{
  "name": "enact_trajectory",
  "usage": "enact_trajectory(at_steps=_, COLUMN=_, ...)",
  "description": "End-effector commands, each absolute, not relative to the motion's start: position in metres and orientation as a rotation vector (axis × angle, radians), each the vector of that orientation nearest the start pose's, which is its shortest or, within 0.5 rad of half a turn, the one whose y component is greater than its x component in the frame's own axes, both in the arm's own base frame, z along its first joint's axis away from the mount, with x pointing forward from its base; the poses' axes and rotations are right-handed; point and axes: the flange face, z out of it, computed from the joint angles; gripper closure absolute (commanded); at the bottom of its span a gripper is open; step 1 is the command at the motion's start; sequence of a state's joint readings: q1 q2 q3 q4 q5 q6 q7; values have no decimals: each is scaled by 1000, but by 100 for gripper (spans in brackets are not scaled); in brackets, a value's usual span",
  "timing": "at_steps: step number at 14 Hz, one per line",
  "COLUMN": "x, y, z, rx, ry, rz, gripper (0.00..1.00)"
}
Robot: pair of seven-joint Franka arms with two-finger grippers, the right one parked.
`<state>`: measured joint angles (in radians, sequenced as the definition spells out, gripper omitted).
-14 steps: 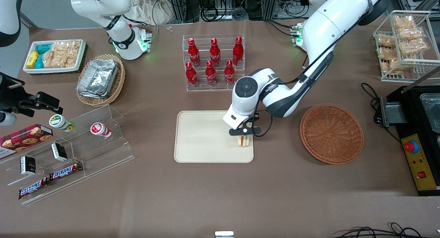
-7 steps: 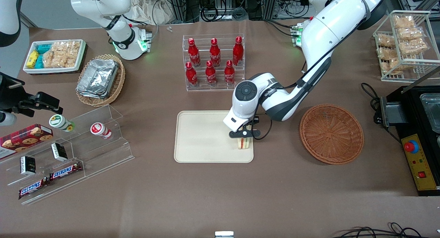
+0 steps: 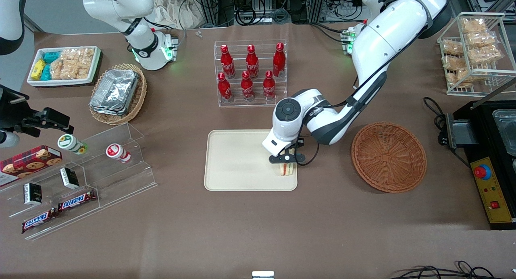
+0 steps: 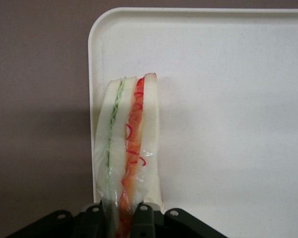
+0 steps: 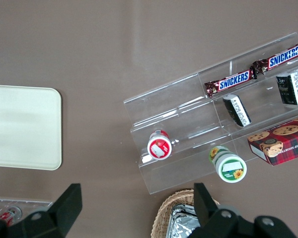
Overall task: Place sandwich from basket to tray
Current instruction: 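Lower the sandwich onto the tray and open the left gripper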
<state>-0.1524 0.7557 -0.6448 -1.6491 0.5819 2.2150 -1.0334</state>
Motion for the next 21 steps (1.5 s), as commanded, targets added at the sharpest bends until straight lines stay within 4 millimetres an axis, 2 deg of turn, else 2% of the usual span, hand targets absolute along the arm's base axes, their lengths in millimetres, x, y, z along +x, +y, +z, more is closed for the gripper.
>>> enact_trajectory(at_steps=1, x=530, y=-437, z=232, rx=-3121, ry=-24, rz=-91, gripper=100)
enact_trajectory(at_steps=3, x=531, y=-436, z=230, rx=-3117, ry=-18, rz=-96, gripper=100)
enact_trajectory(at_steps=4, x=531, y=-436, z=230, rx=-3115, ry=-13, rz=-100, gripper=96)
enact_trajectory(at_steps=5, x=531, y=-437, z=230, rx=-3119, ry=-13, rz=-104, gripper=84)
enact_trajectory(at_steps=6, x=531, y=-437, z=229, rx=-3126, ry=-13, rz=-106, gripper=63)
enact_trajectory(at_steps=7, x=532, y=-435, z=229, rx=-3127, ry=-17, rz=-105, gripper=48)
enact_trajectory(at_steps=10, x=532, y=-435, z=229, rx=-3128, ry=-17, rz=-106, gripper=24)
enact_trajectory(at_steps=11, x=532, y=-436, z=230, rx=-3130, ry=-23, rz=-105, gripper=8)
enact_trajectory(at_steps=12, x=532, y=-436, z=230, rx=-3131, ry=-26, rz=-102, gripper=1)
enact_trajectory(at_steps=15, x=533, y=-434, z=231, rx=-3131, ry=-102, rz=-105, gripper=1)
enact_trajectory(at_steps=17, x=535, y=-434, z=239, rx=-3130, ry=-144, rz=-130, gripper=1)
enact_trajectory(at_steps=21, x=554, y=-416, z=299, rx=-3143, ry=-259, rz=-254, gripper=1)
